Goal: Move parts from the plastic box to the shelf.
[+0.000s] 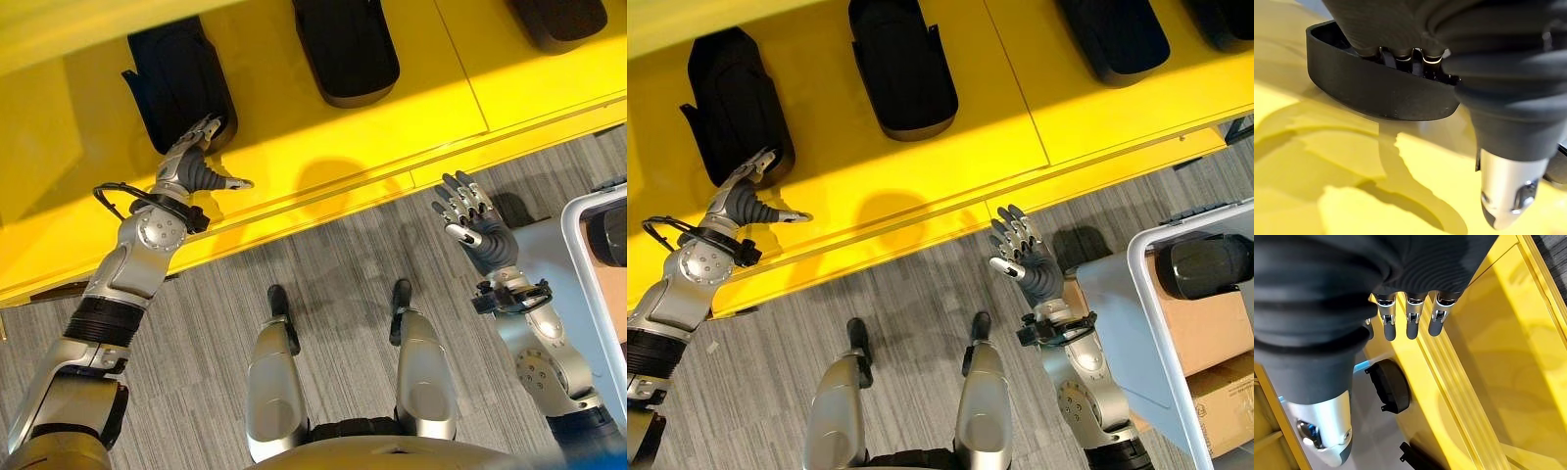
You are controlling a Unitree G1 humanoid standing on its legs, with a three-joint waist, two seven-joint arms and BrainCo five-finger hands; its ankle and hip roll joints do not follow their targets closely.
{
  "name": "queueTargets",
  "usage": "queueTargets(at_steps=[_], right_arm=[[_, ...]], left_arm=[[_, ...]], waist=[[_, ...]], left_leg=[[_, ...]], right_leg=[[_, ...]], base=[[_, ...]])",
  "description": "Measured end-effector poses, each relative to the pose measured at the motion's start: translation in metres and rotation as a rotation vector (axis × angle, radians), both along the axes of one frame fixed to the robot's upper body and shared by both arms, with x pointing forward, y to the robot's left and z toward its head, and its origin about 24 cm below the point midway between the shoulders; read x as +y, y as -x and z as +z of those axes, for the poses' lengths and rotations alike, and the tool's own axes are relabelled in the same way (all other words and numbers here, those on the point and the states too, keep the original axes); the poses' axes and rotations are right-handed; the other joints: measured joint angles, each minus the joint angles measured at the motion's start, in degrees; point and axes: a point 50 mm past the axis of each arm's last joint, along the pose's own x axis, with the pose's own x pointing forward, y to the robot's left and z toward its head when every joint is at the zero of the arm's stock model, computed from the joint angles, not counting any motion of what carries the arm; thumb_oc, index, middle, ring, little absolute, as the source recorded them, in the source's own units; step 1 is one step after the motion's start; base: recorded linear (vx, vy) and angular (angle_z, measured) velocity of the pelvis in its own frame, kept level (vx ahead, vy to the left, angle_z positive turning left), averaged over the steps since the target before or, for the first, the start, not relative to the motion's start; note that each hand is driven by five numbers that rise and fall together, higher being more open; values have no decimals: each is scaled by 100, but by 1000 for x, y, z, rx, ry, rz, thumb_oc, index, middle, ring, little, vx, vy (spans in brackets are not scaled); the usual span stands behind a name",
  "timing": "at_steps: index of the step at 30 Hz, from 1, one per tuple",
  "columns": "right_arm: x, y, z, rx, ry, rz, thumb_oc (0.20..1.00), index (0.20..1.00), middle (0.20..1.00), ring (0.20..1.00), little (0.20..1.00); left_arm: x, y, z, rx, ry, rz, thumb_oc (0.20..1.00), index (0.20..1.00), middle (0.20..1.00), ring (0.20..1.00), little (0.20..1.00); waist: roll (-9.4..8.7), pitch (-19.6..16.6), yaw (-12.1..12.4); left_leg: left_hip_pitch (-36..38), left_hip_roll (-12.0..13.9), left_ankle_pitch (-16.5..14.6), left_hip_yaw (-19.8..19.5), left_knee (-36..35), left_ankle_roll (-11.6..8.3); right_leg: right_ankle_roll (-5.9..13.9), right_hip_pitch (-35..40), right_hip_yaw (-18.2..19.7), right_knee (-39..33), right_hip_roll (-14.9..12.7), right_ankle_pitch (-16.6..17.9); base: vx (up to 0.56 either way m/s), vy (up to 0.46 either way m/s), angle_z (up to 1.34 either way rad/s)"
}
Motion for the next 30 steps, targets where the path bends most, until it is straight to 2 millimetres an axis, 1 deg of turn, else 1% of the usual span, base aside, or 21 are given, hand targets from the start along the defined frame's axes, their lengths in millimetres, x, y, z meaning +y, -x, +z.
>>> queueTargets(at_steps=[8,17,21,22,24,26,30], right_arm=[[0,0,-1,9,3,3,1000,1000,1000,1000,1000],[-1,-1,1,0,4,-3,1000,1000,1000,1000,1000],[-6,-2,7,-24,4,-21,1000,1000,1000,1000,1000],[-6,-2,12,-49,2,-24,1000,1000,1000,1000,1000],[-5,-2,16,-66,2,-19,1000,1000,1000,1000,1000],[-5,-4,22,-99,-3,-22,1000,1000,1000,1000,1000],[-6,-4,24,-109,-7,-33,1000,1000,1000,1000,1000]], left_arm=[[8,7,-6,19,11,24,1000,1000,1000,1000,1000],[13,10,-5,21,18,45,1000,1000,1000,1000,1000],[13,15,12,-95,23,63,1000,1000,1000,1000,1000],[14,19,23,-169,27,75,1000,1000,1000,1000,1000],[14,22,31,-227,33,80,1000,1000,1000,1000,1000],[14,28,46,-330,20,93,1000,1000,1000,1000,1000],[10,39,65,-486,28,81,1000,1000,1000,1000,1000]], waist=[[7,0,6],[10,1,13],[10,1,34],[10,1,49],[10,1,62],[9,1,96],[8,1,153]], left_leg=[[1,-3,0,-1,2,0],[0,-3,0,-4,10,0],[-26,-3,0,1,11,0],[-44,-1,-1,12,12,0],[-47,-1,-1,21,12,0],[-48,-1,-1,22,13,0],[-45,-1,-1,23,19,1]], right_leg=[[-2,-12,0,39,-9,-26],[-5,-25,0,77,-14,-49],[-6,-64,10,90,-14,-52],[-6,-94,25,100,-13,-52],[-6,-106,36,106,-11,-52],[-6,-109,38,108,-10,-52],[-6,-107,39,117,-11,-52]], base=[[0,0,0],[0,0,0],[1,2,-1],[0,4,-4],[2,3,-2],[0,0,0],[0,0,0]])
